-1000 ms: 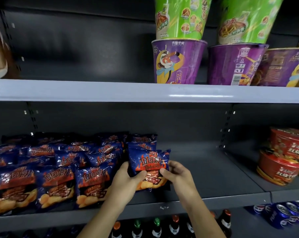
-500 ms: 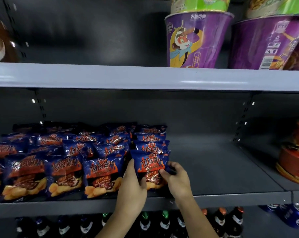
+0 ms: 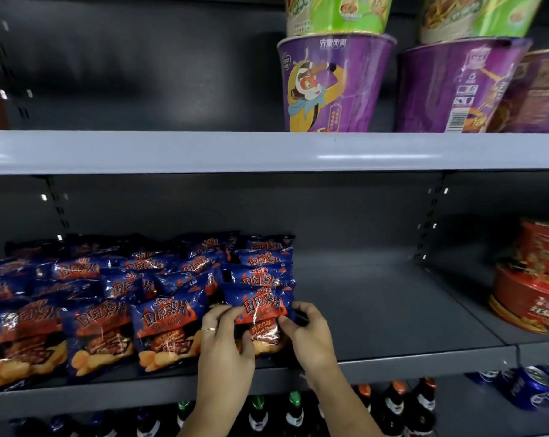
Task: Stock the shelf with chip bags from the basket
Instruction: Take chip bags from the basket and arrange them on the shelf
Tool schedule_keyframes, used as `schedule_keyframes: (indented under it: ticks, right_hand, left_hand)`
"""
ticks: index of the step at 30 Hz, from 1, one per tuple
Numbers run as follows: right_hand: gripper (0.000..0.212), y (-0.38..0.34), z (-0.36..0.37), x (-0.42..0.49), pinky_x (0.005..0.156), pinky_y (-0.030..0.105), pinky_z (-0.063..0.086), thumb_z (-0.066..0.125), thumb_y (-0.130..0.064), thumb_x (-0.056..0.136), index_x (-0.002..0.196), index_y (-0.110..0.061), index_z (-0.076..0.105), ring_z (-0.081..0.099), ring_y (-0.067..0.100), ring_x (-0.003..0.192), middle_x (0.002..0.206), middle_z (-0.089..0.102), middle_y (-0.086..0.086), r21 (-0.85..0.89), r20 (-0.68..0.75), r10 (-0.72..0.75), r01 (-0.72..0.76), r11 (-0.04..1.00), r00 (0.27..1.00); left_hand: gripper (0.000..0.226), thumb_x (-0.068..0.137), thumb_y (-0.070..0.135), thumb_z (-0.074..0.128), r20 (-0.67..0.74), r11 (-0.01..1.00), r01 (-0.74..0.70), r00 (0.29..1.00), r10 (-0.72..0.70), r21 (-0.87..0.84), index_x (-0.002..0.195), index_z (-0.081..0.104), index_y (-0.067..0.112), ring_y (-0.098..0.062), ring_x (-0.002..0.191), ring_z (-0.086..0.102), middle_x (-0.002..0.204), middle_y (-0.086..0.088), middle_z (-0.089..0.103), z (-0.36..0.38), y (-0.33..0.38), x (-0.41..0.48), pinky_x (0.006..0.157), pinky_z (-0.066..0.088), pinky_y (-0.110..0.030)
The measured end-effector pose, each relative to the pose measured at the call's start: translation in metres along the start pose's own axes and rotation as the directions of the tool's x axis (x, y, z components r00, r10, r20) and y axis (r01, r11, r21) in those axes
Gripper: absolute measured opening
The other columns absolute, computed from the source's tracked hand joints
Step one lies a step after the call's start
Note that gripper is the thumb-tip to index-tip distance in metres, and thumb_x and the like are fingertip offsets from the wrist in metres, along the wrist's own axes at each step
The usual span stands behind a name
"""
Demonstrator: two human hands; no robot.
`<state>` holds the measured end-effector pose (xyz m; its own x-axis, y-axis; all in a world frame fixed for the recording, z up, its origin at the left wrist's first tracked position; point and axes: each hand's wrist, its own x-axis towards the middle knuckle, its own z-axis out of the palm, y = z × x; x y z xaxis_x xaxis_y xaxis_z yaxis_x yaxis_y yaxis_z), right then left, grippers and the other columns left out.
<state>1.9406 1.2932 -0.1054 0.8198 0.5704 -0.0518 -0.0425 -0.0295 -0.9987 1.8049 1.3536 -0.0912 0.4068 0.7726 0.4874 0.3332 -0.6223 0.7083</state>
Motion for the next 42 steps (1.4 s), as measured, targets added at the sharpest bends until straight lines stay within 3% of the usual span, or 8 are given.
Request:
schedule_keyframes:
  ticks: [5,13,19,25,28,33,38,42]
  right_hand:
    - [0.033,-0.003,-0.004,-0.007,0.099,0.041,0.055,0.072,-0.006,0.089,0.114,-0.025,0.061,0.067,0.014,0.106,0.114,0.069,-0.002,-0.012,0.013,-0.019,0.02,1.0,1.0]
    - [0.02,-0.016,-0.032,-0.017,0.075,0.011,0.051,0.064,-0.001,0.095,0.111,-0.012,0.066,0.065,0.008,0.094,0.105,0.069,-0.002,0.195,-0.11,-0.056,0.077,0.978,0.992]
    - [0.016,-0.033,-0.085,-0.03,0.062,0.03,0.05,0.057,-0.008,0.101,0.087,-0.01,0.063,0.058,0.012,0.051,0.069,0.065,0.006,0.36,-0.246,-0.025,0.116,0.926,0.969]
    - [0.015,-0.057,-0.167,-0.063,0.054,0.031,0.045,0.053,-0.006,0.102,0.089,-0.005,0.06,0.05,0.012,0.044,0.061,0.057,0.007,0.355,-0.365,-0.06,0.199,0.914,0.929]
    - [0.016,-0.061,-0.211,-0.086,0.054,0.03,0.044,0.052,-0.006,0.102,0.089,-0.006,0.06,0.052,0.014,0.046,0.06,0.058,0.008,0.342,-0.417,-0.07,0.228,0.912,0.906]
    - [0.014,-0.048,-0.287,-0.126,0.049,0.025,0.046,0.054,-0.006,0.101,0.089,-0.007,0.06,0.054,0.021,0.051,0.06,0.061,0.007,0.329,-0.539,-0.065,0.281,0.902,0.84]
    - [0.015,-0.002,-0.359,-0.171,0.053,0.027,0.037,0.057,-0.007,0.098,0.084,-0.009,0.061,0.048,0.02,0.053,0.057,0.055,0.004,0.319,-0.679,0.012,0.281,0.905,0.734]
    - [0.017,0.059,-0.4,-0.208,0.055,0.029,0.034,0.056,-0.009,0.098,0.081,-0.013,0.059,0.048,0.017,0.051,0.051,0.052,-0.003,0.347,-0.774,0.153,0.209,0.914,0.614]
  left_hand:
    - [0.033,0.083,0.003,0.073,-0.018,1.0,0.002,1.0,-0.002,-0.012,0.111,0.068,0.019,-0.016,0.103,0.055,0.11,0.006,0.049,0.003,0.001,0.002,0.088,0.049,-0.03]
    - [0.023,0.086,0.006,0.071,0.079,0.98,0.055,0.996,-0.041,-0.189,0.092,0.062,0.027,-0.005,0.079,0.057,0.089,0.009,0.054,0.002,0.025,-0.004,0.072,0.049,-0.022]
    - [0.017,0.087,0.007,0.07,0.242,0.94,0.082,0.97,0.001,-0.332,0.083,0.065,0.023,0.0,0.073,0.06,0.074,0.006,0.065,0.019,0.069,-0.017,0.065,0.046,-0.012]
    - [0.019,0.087,0.007,0.07,0.359,0.901,0.092,0.931,0.074,-0.425,0.081,0.063,0.024,-0.013,0.068,0.064,0.072,0.01,0.066,0.062,0.112,-0.034,0.07,0.055,-0.043]
    - [0.019,0.089,0.012,0.069,0.407,0.893,0.074,0.904,0.128,-0.445,0.079,0.062,0.027,-0.018,0.068,0.065,0.069,0.009,0.065,0.085,0.138,-0.056,0.068,0.054,-0.042]
    - [0.013,0.093,0.011,0.065,0.567,0.874,0.109,0.797,0.208,-0.474,0.082,0.062,0.019,-0.028,0.063,0.061,0.07,0.001,0.06,0.122,0.178,-0.113,0.06,0.048,-0.029]
    - [0.012,0.092,0.009,0.063,0.72,0.88,0.124,0.632,0.286,-0.458,0.083,0.061,0.015,-0.013,0.059,0.057,0.069,-0.001,0.058,0.165,0.205,-0.176,0.059,0.046,-0.025]
    - [0.016,0.092,0.012,0.065,0.823,0.894,0.13,0.465,0.327,-0.429,0.079,0.059,0.02,-0.02,0.061,0.06,0.069,-0.004,0.059,0.212,0.213,-0.228,0.062,0.049,-0.034]
